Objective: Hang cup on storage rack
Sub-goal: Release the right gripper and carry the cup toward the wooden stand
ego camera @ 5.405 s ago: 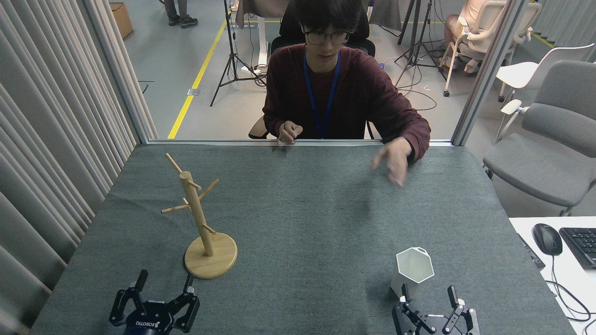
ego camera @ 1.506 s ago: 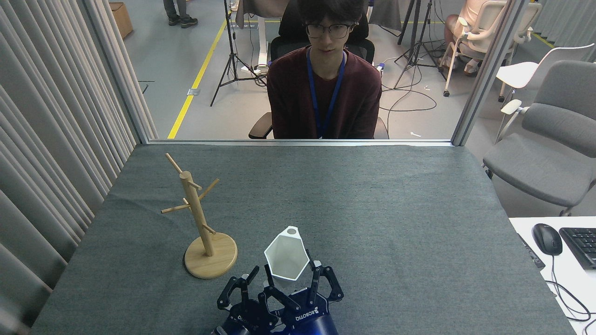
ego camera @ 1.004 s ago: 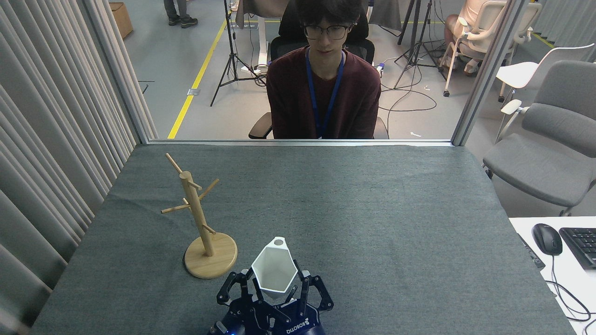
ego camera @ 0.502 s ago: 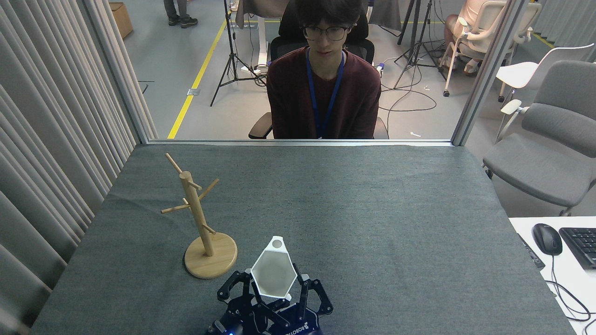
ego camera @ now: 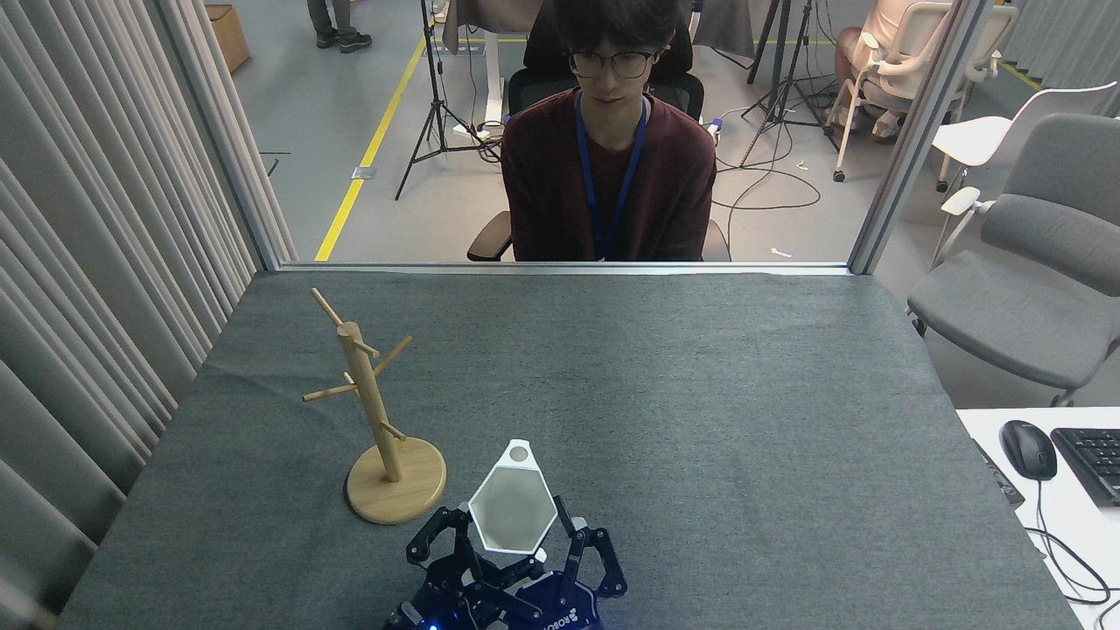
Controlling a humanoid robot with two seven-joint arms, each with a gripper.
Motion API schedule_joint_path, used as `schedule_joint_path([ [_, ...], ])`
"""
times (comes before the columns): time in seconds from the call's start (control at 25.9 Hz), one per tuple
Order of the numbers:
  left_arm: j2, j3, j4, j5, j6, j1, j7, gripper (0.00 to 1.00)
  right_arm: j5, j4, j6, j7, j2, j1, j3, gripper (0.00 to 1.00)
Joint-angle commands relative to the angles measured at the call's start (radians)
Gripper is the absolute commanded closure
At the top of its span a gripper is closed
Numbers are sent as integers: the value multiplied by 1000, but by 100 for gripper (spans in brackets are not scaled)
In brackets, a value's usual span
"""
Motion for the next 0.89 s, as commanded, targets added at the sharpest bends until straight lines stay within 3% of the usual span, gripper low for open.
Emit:
schedule_joint_path([
  [0.0,1,1,4,0,2,2,-3,45,0,-46,-2,-28,-1,7,11,2],
  [0.15,1,4,9,-2,6,5,-3,45,-20,-135,11,-69,-3,13,15,2],
  [0.19,1,4,9,-2,7,5,-3,45,-63,-150,28,-69,0,12,0,2],
  [0.31,1,10,10,0,9,6,-3,45,-369,-141,110,-48,8,-7,-158,2],
  [0.35,3,13,12,0,13,6,-2,45,-431,-124,117,-37,6,-22,-223,2],
  [0.39,3,16,13,0,32,8,0,44,-444,-92,119,-26,8,-33,-282,2],
  [0.46,1,51,13,3,82,12,9,43,-421,-29,111,1,0,-38,-324,2],
  [0.58,1,119,1,3,110,52,12,43,-287,3,80,13,-17,-19,-315,2],
  [0.66,4,171,-19,3,111,68,21,43,-235,5,44,13,-26,4,-315,2],
  [0.85,40,315,-96,3,110,103,32,43,-224,8,33,13,-30,5,-315,2],
])
